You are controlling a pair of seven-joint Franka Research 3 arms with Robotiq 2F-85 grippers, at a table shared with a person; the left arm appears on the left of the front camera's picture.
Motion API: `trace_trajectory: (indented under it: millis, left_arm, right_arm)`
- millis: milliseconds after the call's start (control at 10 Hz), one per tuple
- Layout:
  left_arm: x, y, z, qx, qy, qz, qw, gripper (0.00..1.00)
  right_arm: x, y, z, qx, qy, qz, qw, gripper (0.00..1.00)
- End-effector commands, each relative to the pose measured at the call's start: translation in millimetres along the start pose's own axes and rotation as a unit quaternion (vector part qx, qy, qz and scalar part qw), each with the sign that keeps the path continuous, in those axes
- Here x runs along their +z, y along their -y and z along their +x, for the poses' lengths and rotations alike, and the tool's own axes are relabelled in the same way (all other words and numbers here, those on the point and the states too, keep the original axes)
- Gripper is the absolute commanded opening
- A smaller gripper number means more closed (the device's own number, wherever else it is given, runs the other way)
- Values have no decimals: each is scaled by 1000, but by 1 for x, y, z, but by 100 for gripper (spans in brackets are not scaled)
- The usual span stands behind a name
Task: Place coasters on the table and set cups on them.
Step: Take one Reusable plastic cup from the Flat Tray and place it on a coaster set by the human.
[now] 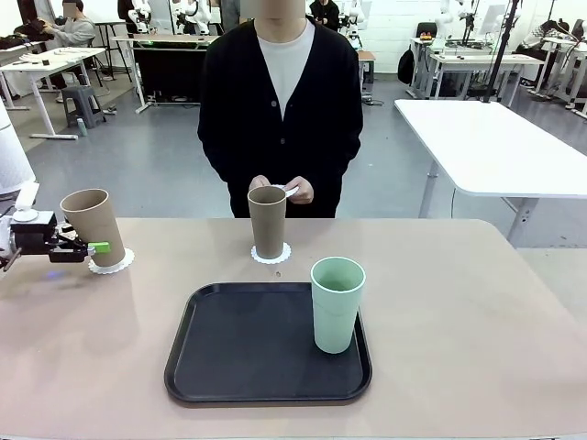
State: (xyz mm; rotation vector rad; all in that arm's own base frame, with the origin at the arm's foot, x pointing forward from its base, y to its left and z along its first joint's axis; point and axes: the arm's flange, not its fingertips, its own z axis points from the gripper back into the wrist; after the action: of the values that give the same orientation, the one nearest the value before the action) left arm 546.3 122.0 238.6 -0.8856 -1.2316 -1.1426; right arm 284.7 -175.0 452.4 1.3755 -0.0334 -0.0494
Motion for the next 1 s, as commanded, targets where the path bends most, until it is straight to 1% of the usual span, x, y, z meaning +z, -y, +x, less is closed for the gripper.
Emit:
trace_trajectory:
  millis: [0, 600, 700, 800, 900]
  left_arm:
    - [0, -7, -8, -14, -1, -9, 1000, 83]
    - [0, -10, -15, -13, -8, -13, 1000, 83]
    - [0, -11, -15, -12, -12, -13, 1000, 94]
    - [0, -10, -16, -12, -14, -15, 1000, 100]
    - [0, -10, -16, -12, -16, -17, 1000, 100]
  right_arm:
    - [1, 0, 0, 3, 0, 4, 1000, 100]
    - [1, 0, 0, 3, 0, 4, 1000, 100]
    - [1, 0, 0, 3, 0, 4, 1000, 100]
    - [1, 0, 0, 3, 0, 4, 1000, 100]
    - [1, 0, 0, 3, 0, 4, 1000, 100]
